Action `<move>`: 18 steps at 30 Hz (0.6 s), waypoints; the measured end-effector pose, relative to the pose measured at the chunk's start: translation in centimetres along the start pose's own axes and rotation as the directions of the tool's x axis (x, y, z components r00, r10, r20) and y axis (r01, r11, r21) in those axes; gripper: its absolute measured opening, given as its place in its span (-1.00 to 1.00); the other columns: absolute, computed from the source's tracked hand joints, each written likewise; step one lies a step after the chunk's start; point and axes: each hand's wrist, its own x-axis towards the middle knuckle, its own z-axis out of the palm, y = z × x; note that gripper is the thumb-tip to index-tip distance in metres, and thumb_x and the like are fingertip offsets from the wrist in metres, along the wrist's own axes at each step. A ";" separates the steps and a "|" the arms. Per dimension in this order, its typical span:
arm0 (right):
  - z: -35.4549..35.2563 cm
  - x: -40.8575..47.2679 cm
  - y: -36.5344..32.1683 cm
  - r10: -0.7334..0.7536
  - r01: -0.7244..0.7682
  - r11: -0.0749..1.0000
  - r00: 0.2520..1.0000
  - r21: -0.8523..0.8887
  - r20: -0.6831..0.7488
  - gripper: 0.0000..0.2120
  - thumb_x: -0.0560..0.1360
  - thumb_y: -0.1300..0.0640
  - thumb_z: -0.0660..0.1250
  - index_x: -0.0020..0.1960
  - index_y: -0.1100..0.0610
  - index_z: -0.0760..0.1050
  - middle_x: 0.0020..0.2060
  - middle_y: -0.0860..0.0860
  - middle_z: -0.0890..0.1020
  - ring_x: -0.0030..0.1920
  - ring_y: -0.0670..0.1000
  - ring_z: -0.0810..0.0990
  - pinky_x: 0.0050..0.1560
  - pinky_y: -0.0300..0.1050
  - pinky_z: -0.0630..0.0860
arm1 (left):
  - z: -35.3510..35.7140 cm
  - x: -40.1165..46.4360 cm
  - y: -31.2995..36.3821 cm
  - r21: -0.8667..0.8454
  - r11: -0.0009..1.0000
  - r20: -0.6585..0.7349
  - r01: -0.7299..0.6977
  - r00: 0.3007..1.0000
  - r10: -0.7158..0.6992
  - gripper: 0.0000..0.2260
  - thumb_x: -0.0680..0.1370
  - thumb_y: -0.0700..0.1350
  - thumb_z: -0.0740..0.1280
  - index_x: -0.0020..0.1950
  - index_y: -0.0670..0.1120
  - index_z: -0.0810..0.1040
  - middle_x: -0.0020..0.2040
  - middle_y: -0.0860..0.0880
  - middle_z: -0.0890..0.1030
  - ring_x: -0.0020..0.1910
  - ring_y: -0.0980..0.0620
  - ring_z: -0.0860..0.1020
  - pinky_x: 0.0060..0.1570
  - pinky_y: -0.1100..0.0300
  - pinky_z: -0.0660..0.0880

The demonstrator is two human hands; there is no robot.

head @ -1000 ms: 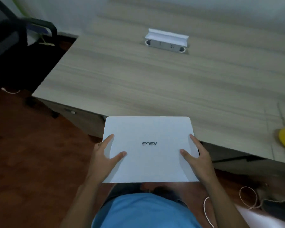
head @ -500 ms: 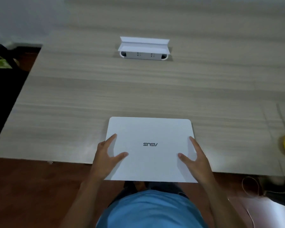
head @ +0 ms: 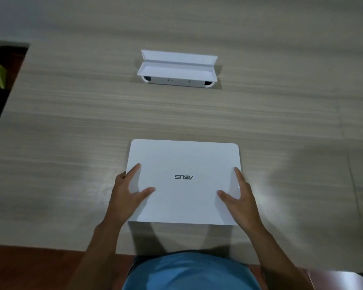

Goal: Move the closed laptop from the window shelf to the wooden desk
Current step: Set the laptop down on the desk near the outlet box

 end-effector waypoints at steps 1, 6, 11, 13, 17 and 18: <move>0.3 0.2 -0.1 0.006 -0.006 1.000 1.000 -0.009 -0.008 -0.21 0.48 0.05 0.45 0.54 -0.22 0.09 0.29 -0.12 0.30 0.26 -0.12 0.30 0.23 -0.16 0.28 | -0.2 0.4 0.1 0.011 1.000 -0.002 0.005 1.000 -0.005 -0.24 0.33 0.11 0.55 0.47 0.21 0.30 0.40 -0.03 0.34 0.38 0.02 0.32 0.22 0.18 0.30; 1.5 0.0 -0.1 0.023 -0.025 0.997 0.999 -0.068 -0.028 -0.21 0.50 0.00 0.40 0.55 -0.26 0.00 0.40 -0.05 0.25 0.29 -0.10 0.27 0.29 -0.09 0.30 | -0.5 1.2 -0.3 0.039 0.999 -0.006 0.015 1.000 -0.015 -0.25 0.32 0.10 0.56 0.45 0.25 0.32 0.34 -0.01 0.29 0.35 0.02 0.30 0.26 0.15 0.31; 2.3 -0.5 -0.1 0.023 -0.033 0.977 0.998 -0.209 -0.051 -0.21 0.52 -0.07 0.34 0.53 -0.30 -0.12 0.49 0.02 0.20 0.43 0.12 0.19 0.40 0.17 0.27 | -0.4 1.3 -0.6 0.091 0.995 -0.011 0.034 0.999 -0.034 -0.26 0.34 0.11 0.55 0.45 0.29 0.29 0.38 -0.05 0.25 0.39 -0.03 0.17 0.26 0.05 0.30; 2.5 -0.6 -0.1 0.027 -0.040 0.972 0.998 -0.230 -0.061 -0.20 0.52 -0.08 0.34 0.54 -0.29 -0.13 0.49 0.04 0.20 0.43 0.15 0.17 0.40 0.19 0.25 | -0.2 1.2 -0.7 0.142 0.989 -0.006 0.046 0.999 -0.045 -0.26 0.36 0.14 0.53 0.46 0.30 0.25 0.43 -0.09 0.23 0.41 -0.09 0.14 0.26 -0.06 0.33; 3.2 -0.9 -0.1 0.027 -0.053 0.959 0.995 -0.277 -0.097 -0.17 0.50 -0.14 0.34 0.54 -0.29 -0.16 0.52 0.06 0.17 0.43 0.19 0.15 0.39 0.25 0.25 | 0.0 1.0 -0.7 0.208 0.977 -0.024 0.051 0.999 -0.047 -0.26 0.39 0.15 0.50 0.49 0.26 0.23 0.49 -0.13 0.20 0.42 -0.17 0.13 0.27 -0.19 0.35; 3.3 -1.0 0.0 0.030 -0.058 0.957 0.994 -0.283 -0.103 -0.17 0.50 -0.15 0.34 0.54 -0.27 -0.16 0.52 0.07 0.16 0.42 0.19 0.14 0.38 0.24 0.26 | 0.1 1.1 -0.7 0.221 0.974 -0.021 0.046 0.999 -0.043 -0.27 0.39 0.16 0.49 0.49 0.25 0.22 0.49 -0.14 0.19 0.42 -0.18 0.13 0.28 -0.20 0.35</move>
